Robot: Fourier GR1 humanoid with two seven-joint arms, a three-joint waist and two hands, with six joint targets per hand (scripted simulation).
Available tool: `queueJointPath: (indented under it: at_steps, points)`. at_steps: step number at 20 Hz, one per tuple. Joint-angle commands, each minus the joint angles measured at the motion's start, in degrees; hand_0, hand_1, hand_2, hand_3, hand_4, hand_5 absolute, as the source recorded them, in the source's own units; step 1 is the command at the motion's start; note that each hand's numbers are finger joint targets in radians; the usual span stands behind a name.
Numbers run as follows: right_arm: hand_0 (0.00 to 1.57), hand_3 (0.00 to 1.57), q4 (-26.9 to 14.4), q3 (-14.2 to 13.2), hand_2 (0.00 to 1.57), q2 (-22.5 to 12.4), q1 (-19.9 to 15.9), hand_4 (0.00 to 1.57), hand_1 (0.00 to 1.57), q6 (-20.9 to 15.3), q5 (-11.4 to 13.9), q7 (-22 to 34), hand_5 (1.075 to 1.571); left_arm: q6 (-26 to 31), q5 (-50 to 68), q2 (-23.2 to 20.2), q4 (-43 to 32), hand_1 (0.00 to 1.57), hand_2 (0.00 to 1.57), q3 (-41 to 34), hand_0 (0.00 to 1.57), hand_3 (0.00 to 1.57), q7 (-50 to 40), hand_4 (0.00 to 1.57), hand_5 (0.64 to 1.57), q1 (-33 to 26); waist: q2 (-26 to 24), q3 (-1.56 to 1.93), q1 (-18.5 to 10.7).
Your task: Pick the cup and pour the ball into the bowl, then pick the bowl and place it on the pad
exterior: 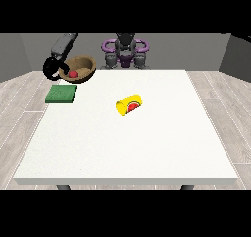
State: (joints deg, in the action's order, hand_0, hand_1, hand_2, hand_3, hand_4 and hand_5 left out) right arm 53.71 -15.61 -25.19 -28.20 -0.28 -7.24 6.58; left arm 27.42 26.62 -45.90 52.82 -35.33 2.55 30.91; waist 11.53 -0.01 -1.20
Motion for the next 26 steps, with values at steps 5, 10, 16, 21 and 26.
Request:
queueJointPath:
  at_steps: [5, 10, 16, 21, 26]
  points:
    - [1.57, 1.19, -10.4, -8.1, 1.57, -7.8, -4.0, 0.99, 1.57, 6.7, -4.3, -10.6, 1.57, -2.0, -1.0, 0.2, 5.9, 0.0, 0.0, 0.8, 0.0, 0.0, 4.6, 0.68, 1.558, 0.7, 9.7, 0.14, -1.9]
    - [1.57, 0.08, -19.8, -12.3, 1.57, -14.3, -6.4, 0.96, 1.57, 9.5, -4.7, -17.6, 1.571, -3.9, 3.0, -0.6, 12.9, 0.0, 0.0, -1.1, 0.0, 0.0, 1.2, 0.68, 1.559, 1.8, 14.8, 0.23, -4.0]
    - [1.57, 0.0, -26.2, -13.2, 1.57, -18.9, -5.1, 0.98, 1.57, 14.3, -3.9, -24.4, 1.571, -5.1, 5.9, 0.4, 18.6, 0.0, 0.0, -3.3, 0.0, 0.0, -0.6, 0.69, 1.558, -2.3, 15.8, 0.18, -3.2]
    - [1.57, 0.0, -30.2, -13.2, 1.57, -20.2, -8.5, 0.98, 1.57, 15.9, -3.9, -23.9, 1.569, -5.7, 8.8, -1.5, 21.4, 0.0, 0.0, -4.3, 0.0, 0.0, -4.9, 0.7, 1.558, -2.7, 16.2, 0.17, -3.6]
    - [1.57, 0.82, -31.2, -9.7, 1.57, -15.4, -6.3, 1.0, 1.57, 13.4, -0.7, -25.4, 1.565, -5.8, 10.4, -0.8, 21.6, 0.0, 0.0, -2.9, 0.0, 0.0, -7.7, 0.68, 1.557, -3.5, 11.7, 0.13, -3.3]
